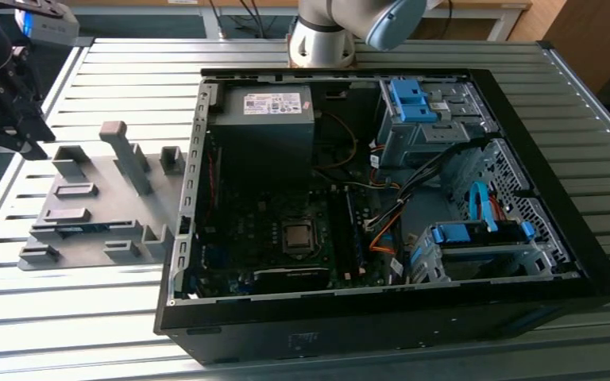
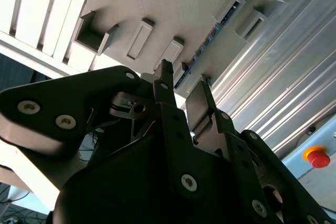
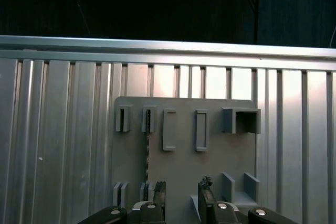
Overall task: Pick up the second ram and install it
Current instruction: 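Pick up the second ram and move it above second insertion slot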
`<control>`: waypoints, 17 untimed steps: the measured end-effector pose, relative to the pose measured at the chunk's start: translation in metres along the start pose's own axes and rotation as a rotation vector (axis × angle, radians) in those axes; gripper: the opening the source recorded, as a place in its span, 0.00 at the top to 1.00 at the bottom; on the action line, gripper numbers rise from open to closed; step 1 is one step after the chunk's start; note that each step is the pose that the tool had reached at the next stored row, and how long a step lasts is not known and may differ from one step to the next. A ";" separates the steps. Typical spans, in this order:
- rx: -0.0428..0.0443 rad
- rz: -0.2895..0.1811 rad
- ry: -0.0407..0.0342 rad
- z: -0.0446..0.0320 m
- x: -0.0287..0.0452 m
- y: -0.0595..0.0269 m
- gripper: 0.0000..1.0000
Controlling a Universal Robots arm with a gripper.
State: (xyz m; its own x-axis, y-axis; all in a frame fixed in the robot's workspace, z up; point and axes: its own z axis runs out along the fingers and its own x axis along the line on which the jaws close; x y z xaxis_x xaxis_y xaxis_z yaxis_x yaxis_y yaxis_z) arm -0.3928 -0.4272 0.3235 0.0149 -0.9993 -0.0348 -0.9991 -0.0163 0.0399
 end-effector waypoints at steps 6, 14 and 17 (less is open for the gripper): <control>-0.0001 0.000 0.0001 0.0016 0.0001 0.0000 0.62; -0.0001 0.000 0.0001 0.0034 0.0002 0.0000 0.62; -0.0001 0.000 0.0001 0.0042 0.0002 -0.0001 0.62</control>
State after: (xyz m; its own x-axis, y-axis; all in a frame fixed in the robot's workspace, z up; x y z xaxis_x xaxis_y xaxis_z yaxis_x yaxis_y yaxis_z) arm -0.3929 -0.4273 0.3192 0.0150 -0.9993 -0.0347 -0.9991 -0.0164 0.0400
